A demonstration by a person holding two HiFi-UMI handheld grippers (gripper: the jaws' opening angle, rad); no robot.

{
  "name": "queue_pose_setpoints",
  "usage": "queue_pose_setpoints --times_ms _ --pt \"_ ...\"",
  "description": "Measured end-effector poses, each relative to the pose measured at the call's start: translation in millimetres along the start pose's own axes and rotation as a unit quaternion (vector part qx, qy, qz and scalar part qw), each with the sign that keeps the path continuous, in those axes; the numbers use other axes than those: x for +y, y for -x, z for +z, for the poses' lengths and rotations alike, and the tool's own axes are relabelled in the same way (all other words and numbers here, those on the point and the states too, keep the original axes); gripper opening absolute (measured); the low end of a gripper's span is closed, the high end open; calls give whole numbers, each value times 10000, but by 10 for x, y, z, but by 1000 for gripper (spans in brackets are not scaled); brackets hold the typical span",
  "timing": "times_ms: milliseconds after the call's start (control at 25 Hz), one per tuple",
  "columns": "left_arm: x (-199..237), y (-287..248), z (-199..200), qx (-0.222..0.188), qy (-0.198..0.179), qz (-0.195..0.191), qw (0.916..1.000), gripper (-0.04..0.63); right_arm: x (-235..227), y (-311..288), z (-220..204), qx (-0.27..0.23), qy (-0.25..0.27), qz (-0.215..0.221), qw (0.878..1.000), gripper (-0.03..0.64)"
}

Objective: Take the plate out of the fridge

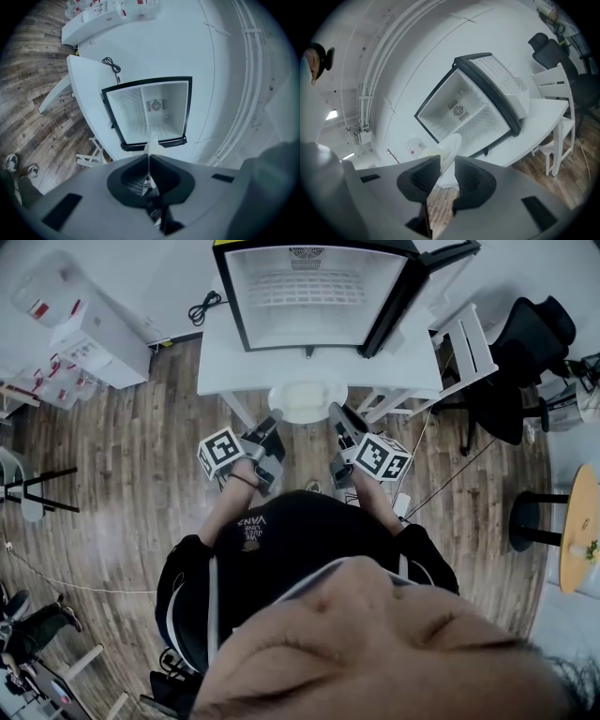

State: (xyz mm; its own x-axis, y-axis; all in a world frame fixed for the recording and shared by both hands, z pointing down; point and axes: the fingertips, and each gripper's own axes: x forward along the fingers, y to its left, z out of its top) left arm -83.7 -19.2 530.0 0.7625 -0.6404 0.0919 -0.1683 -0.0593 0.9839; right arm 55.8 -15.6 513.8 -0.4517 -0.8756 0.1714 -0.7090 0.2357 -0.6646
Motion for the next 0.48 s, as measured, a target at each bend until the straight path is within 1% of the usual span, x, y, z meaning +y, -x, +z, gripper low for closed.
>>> queue_pose_setpoints --times_ms 280,480 --pt "-20 -32 -21 14 31 -40 10000 26 -26 7 11 -11 -24 -4 10000 101" --pt "-7 -39 -19 1 12 5 10000 27 -34 6 26 -24 -38 2 10000 101"
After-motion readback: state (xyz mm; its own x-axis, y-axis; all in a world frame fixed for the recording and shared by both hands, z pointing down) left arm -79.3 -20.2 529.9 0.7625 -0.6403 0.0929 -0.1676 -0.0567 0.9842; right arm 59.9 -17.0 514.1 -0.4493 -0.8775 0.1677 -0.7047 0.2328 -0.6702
